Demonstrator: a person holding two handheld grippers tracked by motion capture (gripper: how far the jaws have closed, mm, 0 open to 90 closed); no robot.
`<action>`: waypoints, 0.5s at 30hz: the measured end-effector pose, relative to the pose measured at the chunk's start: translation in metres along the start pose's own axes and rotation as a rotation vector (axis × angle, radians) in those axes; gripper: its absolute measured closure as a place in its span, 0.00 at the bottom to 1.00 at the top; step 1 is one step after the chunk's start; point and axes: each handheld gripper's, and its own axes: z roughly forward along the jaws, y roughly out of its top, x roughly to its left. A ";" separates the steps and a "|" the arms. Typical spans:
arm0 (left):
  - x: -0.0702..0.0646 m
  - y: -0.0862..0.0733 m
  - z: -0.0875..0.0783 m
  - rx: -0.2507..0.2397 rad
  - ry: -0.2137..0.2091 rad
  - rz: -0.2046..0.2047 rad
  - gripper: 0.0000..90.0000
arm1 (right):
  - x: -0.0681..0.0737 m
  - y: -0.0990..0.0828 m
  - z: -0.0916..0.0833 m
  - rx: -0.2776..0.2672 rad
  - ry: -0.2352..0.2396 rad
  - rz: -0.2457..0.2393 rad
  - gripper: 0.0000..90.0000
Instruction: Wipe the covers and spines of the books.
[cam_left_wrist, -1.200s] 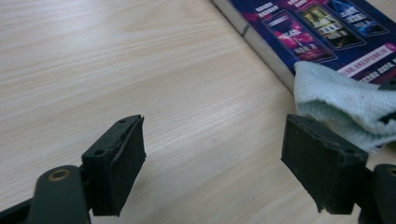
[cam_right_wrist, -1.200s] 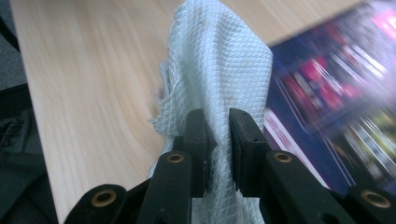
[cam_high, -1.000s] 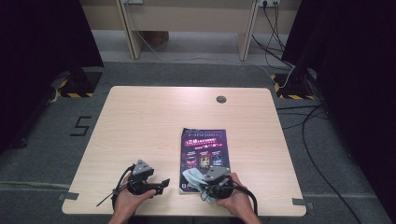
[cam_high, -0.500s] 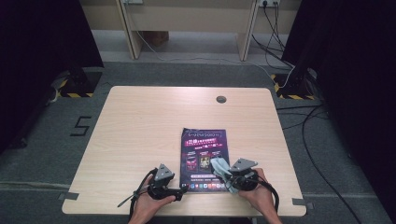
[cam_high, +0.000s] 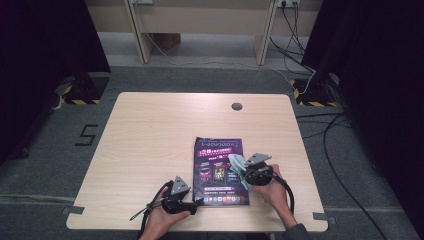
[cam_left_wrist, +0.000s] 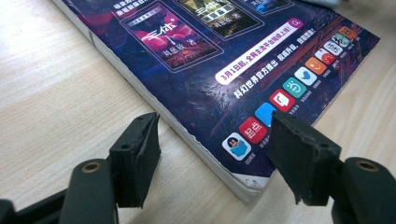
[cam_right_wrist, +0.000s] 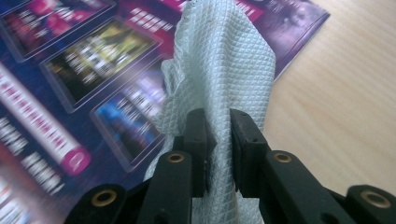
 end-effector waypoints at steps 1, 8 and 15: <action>0.000 0.000 0.000 -0.001 -0.003 -0.004 0.38 | -0.002 0.003 0.003 0.004 -0.003 0.006 0.87; 0.000 0.000 0.000 0.000 -0.012 0.001 0.41 | -0.020 0.026 0.021 0.026 -0.038 0.021 0.87; 0.000 0.000 0.000 0.001 -0.016 0.001 0.42 | -0.041 0.048 0.041 0.040 -0.067 0.088 0.87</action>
